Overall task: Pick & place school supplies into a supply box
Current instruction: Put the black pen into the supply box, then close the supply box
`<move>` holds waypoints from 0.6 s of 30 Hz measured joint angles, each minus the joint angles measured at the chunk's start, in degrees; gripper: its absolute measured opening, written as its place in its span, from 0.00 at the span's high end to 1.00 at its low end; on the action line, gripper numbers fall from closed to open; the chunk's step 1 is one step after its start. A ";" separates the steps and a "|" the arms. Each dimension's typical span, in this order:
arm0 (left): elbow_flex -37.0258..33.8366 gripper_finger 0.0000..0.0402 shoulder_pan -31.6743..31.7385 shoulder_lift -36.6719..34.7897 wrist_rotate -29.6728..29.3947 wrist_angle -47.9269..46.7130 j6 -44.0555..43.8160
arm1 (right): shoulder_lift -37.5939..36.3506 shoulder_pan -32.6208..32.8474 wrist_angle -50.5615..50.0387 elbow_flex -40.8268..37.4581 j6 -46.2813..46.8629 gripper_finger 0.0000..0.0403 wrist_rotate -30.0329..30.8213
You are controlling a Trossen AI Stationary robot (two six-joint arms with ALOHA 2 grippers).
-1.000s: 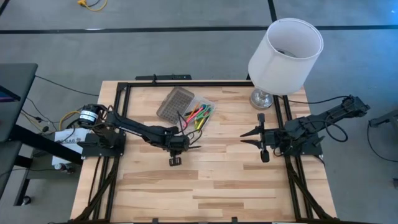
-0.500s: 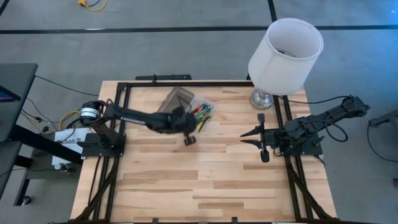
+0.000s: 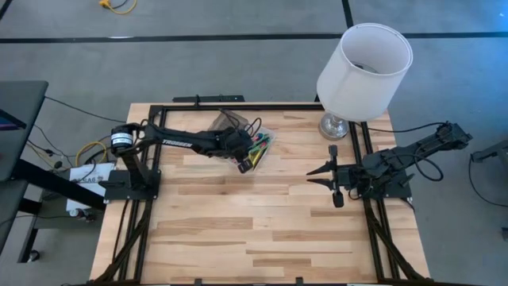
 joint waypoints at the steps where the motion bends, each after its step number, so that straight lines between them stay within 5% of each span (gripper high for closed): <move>1: 0.00 0.89 -0.04 -0.02 -0.27 0.00 0.19 | 0.00 0.00 0.05 0.00 -0.06 0.82 0.00; 12: -0.02 0.89 -0.02 -0.15 -1.15 -0.24 0.50 | 0.00 -0.26 -0.08 0.00 -0.02 0.82 0.02; 18: -0.03 0.81 -0.37 -0.16 -5.30 -0.35 0.53 | 0.00 -0.26 -0.19 0.00 0.01 0.82 0.02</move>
